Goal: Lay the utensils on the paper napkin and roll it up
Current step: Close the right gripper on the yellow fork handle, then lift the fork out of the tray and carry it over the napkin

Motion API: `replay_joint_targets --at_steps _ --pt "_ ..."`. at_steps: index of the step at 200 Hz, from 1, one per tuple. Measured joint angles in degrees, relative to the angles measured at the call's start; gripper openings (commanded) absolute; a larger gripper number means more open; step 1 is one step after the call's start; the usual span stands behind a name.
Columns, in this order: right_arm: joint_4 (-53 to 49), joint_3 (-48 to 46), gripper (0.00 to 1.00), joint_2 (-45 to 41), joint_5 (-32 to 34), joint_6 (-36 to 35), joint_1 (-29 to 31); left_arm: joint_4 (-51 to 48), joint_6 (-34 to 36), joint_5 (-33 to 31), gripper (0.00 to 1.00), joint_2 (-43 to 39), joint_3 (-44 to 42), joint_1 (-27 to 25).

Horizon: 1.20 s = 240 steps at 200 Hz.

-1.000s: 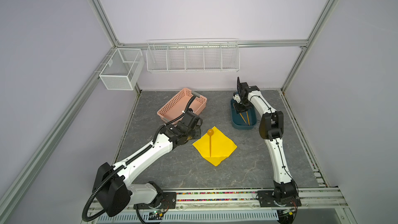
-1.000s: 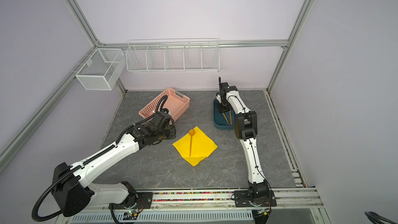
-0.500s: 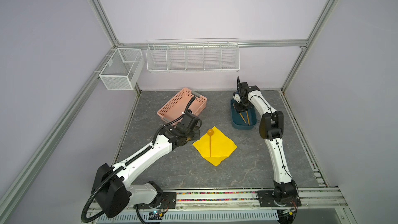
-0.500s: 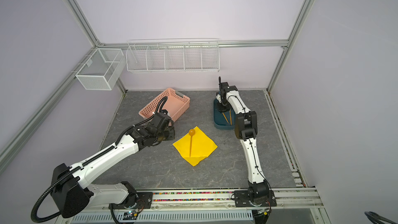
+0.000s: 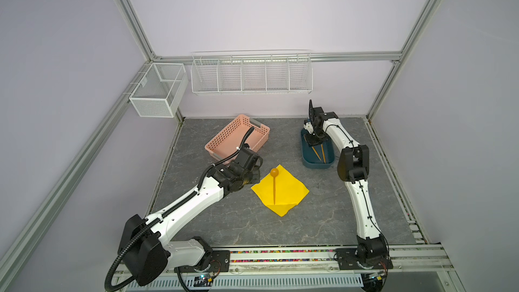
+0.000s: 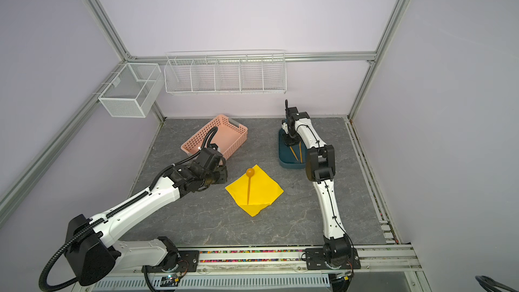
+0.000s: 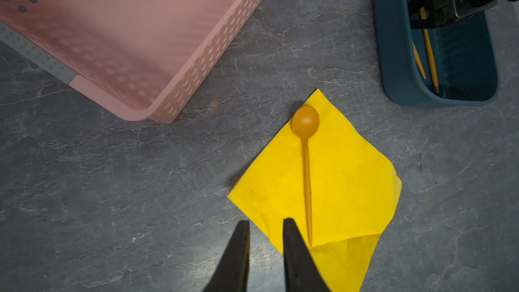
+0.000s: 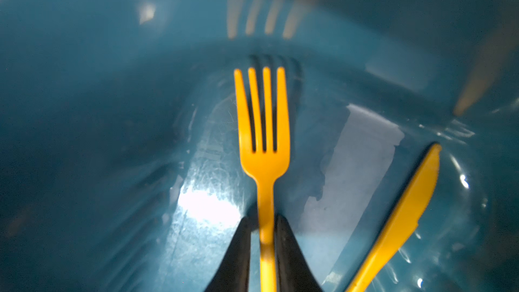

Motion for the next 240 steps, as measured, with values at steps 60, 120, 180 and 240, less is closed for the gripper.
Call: replay_joint_targets --at_steps 60,120,180,240 --pt "3.1 -4.2 0.15 -2.3 0.0 0.2 0.0 0.0 0.0 -0.3 0.23 -0.5 -0.6 0.0" --pt "5.5 -13.5 0.13 -8.5 0.0 1.1 0.2 0.2 -0.6 -0.3 0.23 -1.4 -1.5 0.0" --pt "7.8 -19.3 0.13 -17.2 0.5 2.4 1.1 0.2 -0.8 -0.9 0.23 -2.6 -1.6 0.0" --pt "7.1 -22.0 0.12 -23.5 4.6 5.6 4.2 0.3 -0.6 -2.8 0.23 -3.1 -1.9 0.4"
